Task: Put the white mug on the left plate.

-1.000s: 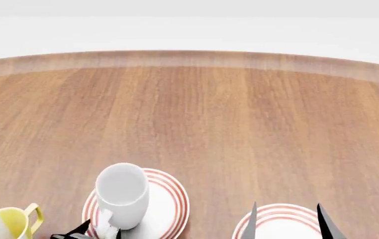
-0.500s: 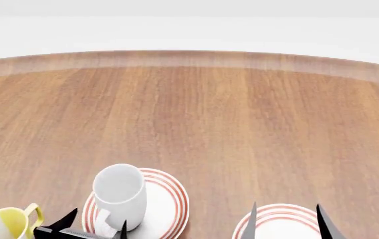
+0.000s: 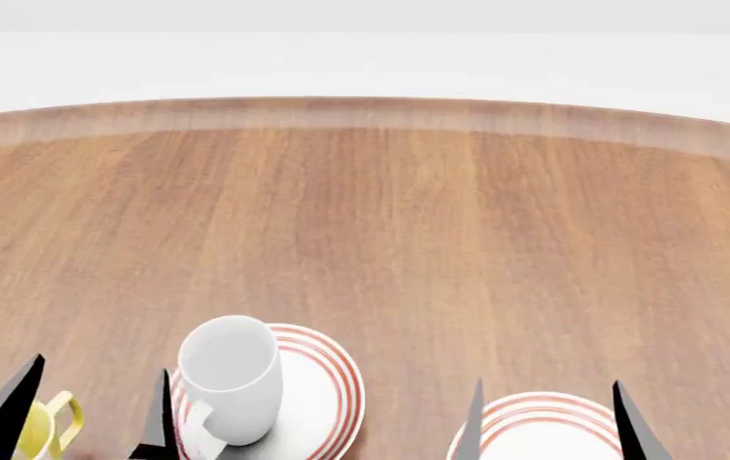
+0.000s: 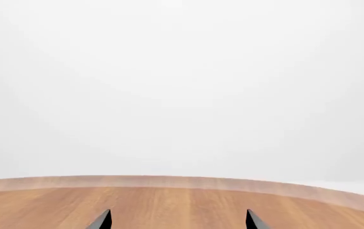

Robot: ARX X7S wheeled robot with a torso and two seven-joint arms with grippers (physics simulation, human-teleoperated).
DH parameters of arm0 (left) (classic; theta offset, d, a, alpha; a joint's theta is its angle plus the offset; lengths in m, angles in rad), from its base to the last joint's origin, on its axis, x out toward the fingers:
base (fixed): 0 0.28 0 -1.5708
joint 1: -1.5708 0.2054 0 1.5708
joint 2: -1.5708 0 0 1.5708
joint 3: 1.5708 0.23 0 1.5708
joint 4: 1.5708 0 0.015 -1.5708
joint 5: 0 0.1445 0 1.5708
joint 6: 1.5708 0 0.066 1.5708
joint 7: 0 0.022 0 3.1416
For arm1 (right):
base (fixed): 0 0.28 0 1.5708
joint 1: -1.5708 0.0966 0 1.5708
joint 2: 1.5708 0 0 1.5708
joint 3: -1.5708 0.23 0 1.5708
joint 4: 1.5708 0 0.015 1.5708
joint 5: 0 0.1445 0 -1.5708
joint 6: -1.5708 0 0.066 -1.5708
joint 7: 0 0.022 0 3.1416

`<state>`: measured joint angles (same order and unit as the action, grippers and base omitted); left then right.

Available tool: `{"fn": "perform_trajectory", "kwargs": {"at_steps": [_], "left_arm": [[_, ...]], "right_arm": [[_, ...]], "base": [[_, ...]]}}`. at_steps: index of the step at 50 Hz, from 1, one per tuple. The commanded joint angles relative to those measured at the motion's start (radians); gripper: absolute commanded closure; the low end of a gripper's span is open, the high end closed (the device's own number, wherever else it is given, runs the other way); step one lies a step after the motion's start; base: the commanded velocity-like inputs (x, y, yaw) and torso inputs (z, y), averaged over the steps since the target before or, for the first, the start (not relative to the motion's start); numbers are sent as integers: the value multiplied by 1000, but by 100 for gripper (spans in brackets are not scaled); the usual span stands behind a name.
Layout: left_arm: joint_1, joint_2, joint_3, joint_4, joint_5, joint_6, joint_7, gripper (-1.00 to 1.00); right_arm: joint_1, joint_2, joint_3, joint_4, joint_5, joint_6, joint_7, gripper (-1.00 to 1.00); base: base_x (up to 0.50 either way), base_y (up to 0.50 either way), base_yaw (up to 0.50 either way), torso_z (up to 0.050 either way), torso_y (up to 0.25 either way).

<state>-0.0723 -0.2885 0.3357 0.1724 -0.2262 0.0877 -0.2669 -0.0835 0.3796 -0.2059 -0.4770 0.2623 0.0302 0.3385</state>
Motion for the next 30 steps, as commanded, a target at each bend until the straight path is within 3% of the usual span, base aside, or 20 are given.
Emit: {"fn": "perform_trajectory", "kwargs": {"at_steps": [1,30], "left_arm": [[123,-65,-40,278,-39,-31,-43,-100],[123,-70,-30,247,-38,-7,-41,-100]], "right_arm": [[-18,-8,-15,-51,-18,-32,11,-100],[12,-26,-68,-13,-11,-42,-11,-100]], "base": [[0,0,0,0,0],[0,0,0,0,0]]}}
